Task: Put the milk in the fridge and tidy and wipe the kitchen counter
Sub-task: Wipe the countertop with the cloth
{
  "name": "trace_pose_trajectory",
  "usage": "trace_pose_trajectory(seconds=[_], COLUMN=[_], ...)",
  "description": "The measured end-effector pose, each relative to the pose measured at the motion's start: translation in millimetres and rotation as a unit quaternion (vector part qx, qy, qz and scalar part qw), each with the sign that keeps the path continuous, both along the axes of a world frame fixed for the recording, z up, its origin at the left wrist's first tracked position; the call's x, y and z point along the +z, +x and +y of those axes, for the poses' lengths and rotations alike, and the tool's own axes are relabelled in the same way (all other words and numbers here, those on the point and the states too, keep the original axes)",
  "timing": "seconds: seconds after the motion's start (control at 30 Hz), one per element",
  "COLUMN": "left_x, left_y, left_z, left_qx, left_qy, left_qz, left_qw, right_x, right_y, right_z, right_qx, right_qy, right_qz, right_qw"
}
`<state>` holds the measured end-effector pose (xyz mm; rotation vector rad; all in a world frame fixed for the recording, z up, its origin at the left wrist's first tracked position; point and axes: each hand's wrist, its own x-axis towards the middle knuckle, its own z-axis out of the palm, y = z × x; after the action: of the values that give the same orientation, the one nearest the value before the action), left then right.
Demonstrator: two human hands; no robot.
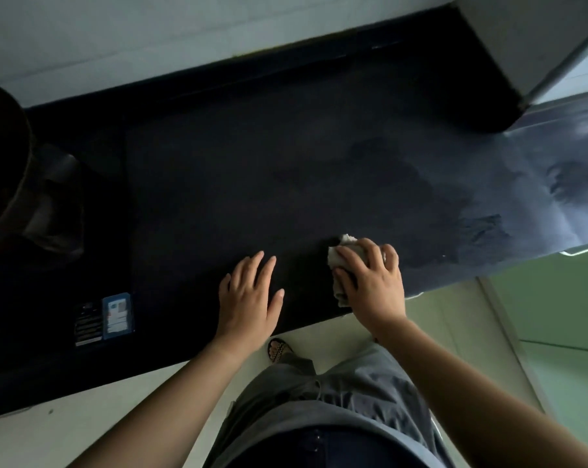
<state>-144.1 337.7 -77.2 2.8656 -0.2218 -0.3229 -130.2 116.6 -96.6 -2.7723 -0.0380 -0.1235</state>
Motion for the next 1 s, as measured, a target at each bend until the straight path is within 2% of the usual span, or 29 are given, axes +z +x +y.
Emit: trace_pose_trajectory(seconds=[0.23, 0.4, 0.5, 0.6, 0.67, 0.83, 1.0], left_x=[5.0, 2.2, -3.4, -8.6, -11.2, -11.1, -7.4], left_y=[17.1, 28.5, 36.2, 38.7, 37.1, 35.2, 39.5], left_z=[-110.7, -178.3, -203.2, -217.9, -220.2, -218.4, -218.1], left_qx=[-0.049, -0.036, 0.003, 0.034, 0.036, 0.035, 0.045], left_qy=[-0.019, -0.011, 0.01, 0.045, 0.059, 0.053, 0.049], left_qz=[0.014, 0.019, 0.015, 0.01, 0.007, 0.01, 0.021], left_qw=[0.998, 0.999, 1.0, 0.998, 0.998, 0.998, 0.998], right_x=[4.8, 9.6, 12.5, 11.3, 7.8, 0.8, -0.3], right_y=[25.5, 68.7, 98.8, 109.1, 99.7, 89.1, 127.7], right_z=[-134.8, -184.8, -173.6, -154.0, -153.0, -193.5, -185.9], right_qx=[-0.126, -0.152, -0.093, 0.072, 0.128, 0.141, 0.051], right_qy=[-0.007, -0.004, -0.003, 0.001, 0.008, 0.015, 0.029], right_qz=[0.014, 0.033, 0.045, 0.03, 0.022, -0.005, 0.017], right_qw=[0.992, 0.988, 0.995, 0.997, 0.992, 0.99, 0.998])
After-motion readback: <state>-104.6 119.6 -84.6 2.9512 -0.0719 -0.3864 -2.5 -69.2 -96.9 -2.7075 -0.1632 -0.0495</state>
